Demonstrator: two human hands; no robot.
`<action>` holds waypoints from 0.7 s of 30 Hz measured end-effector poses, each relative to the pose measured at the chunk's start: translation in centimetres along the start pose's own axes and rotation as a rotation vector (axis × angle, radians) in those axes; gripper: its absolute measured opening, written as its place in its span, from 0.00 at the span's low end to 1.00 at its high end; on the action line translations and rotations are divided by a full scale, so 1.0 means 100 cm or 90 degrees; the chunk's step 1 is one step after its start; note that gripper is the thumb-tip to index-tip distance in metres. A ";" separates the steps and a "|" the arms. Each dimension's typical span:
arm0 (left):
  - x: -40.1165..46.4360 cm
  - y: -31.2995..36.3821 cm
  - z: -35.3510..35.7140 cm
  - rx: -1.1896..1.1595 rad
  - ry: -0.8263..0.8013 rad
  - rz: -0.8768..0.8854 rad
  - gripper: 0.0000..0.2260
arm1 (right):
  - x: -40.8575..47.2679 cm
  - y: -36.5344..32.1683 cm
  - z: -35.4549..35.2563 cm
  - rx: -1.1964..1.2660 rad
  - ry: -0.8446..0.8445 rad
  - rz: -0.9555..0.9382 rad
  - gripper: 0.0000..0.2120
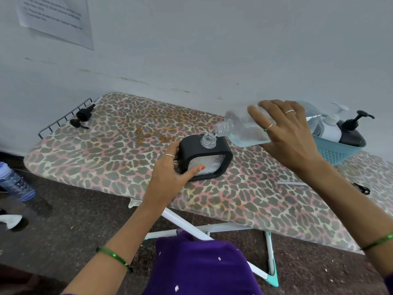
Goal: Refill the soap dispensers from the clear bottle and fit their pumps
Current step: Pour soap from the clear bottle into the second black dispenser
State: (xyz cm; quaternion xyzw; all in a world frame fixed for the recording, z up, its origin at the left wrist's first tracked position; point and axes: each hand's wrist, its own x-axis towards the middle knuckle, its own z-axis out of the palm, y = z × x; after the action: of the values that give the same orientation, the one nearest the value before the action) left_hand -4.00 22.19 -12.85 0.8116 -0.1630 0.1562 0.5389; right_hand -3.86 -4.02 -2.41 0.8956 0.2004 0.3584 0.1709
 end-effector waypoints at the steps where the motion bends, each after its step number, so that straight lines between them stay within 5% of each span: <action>1: 0.000 0.000 0.000 -0.001 0.000 -0.001 0.33 | 0.000 0.000 0.000 0.000 -0.001 0.000 0.40; 21: -0.001 -0.002 0.000 -0.010 -0.007 -0.013 0.34 | 0.003 0.004 -0.005 -0.015 0.017 -0.005 0.39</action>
State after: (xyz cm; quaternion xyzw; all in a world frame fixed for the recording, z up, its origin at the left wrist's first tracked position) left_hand -3.95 22.26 -13.06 0.8097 -0.1593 0.1449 0.5459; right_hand -3.92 -4.16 -1.76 0.8878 0.2023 0.3721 0.1802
